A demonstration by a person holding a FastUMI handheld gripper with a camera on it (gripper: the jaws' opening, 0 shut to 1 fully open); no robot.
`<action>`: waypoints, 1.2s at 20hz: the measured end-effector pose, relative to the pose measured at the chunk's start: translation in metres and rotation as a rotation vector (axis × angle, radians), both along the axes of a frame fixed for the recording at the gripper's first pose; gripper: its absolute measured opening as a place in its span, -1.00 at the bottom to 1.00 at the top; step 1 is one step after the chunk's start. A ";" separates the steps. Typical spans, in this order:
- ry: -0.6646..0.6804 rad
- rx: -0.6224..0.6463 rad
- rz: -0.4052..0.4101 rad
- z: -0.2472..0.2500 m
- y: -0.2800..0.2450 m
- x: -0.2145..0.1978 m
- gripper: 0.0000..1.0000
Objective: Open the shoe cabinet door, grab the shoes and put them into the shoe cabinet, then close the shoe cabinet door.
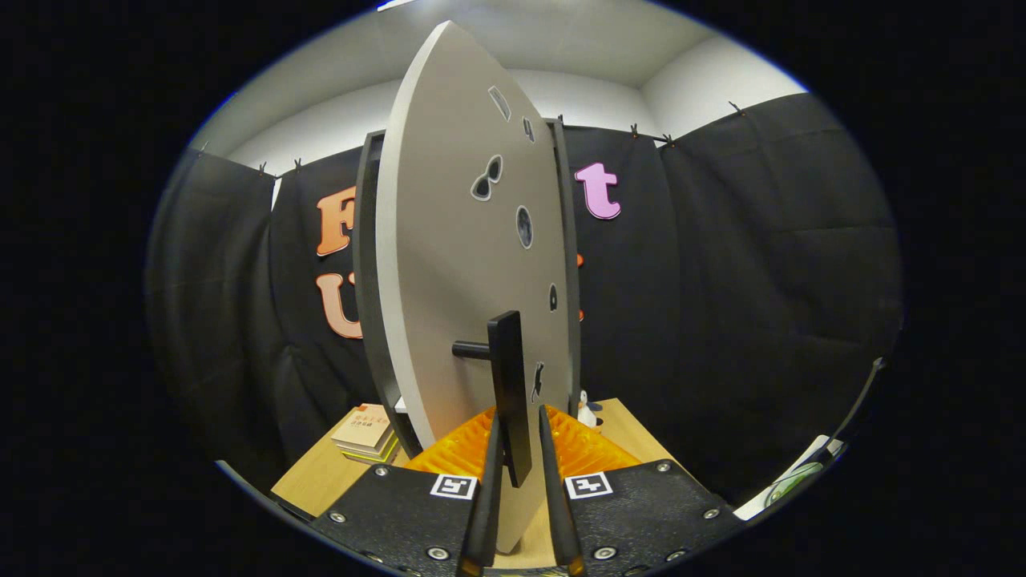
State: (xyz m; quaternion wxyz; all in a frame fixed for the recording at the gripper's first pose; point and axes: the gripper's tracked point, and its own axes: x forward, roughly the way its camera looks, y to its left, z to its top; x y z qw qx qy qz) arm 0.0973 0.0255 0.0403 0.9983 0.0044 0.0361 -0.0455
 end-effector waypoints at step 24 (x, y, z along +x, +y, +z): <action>-0.050 0.087 -0.084 -0.007 -0.104 -0.007 -0.60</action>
